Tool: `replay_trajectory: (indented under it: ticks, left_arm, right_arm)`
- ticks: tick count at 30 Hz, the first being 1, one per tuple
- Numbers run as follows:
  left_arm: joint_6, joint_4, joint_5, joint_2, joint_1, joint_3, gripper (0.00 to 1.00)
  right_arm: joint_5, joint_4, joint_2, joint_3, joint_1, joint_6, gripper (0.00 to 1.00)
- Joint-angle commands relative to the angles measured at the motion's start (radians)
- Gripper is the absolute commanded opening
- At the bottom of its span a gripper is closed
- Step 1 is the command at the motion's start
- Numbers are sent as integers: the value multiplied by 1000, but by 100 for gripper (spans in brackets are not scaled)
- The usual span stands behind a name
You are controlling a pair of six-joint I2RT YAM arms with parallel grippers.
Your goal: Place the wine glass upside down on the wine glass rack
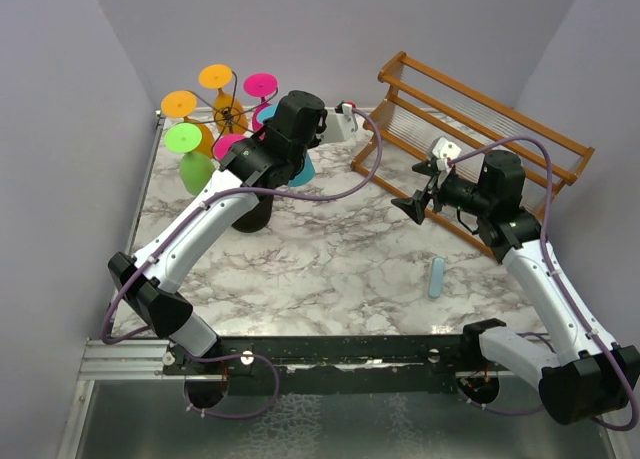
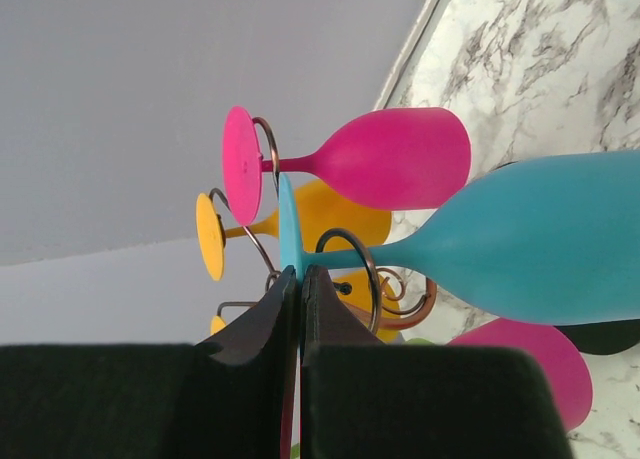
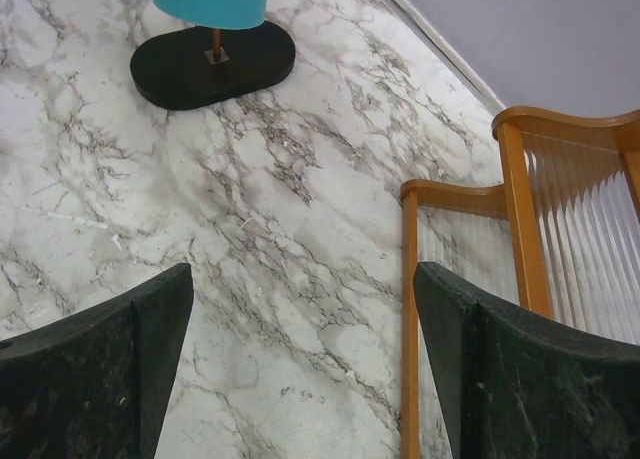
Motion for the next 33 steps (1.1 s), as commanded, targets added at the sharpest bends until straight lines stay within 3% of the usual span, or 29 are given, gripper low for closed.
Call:
replay_trajectory:
  ticks: [1, 33]
  left_arm:
    - [32, 69, -65, 3, -9, 3, 0]
    - [19, 64, -59, 10, 26, -32, 4]
  right_arm:
    - [-10, 22, -9, -12, -6, -14, 91]
    - [-2, 23, -5, -15, -7, -20, 91]
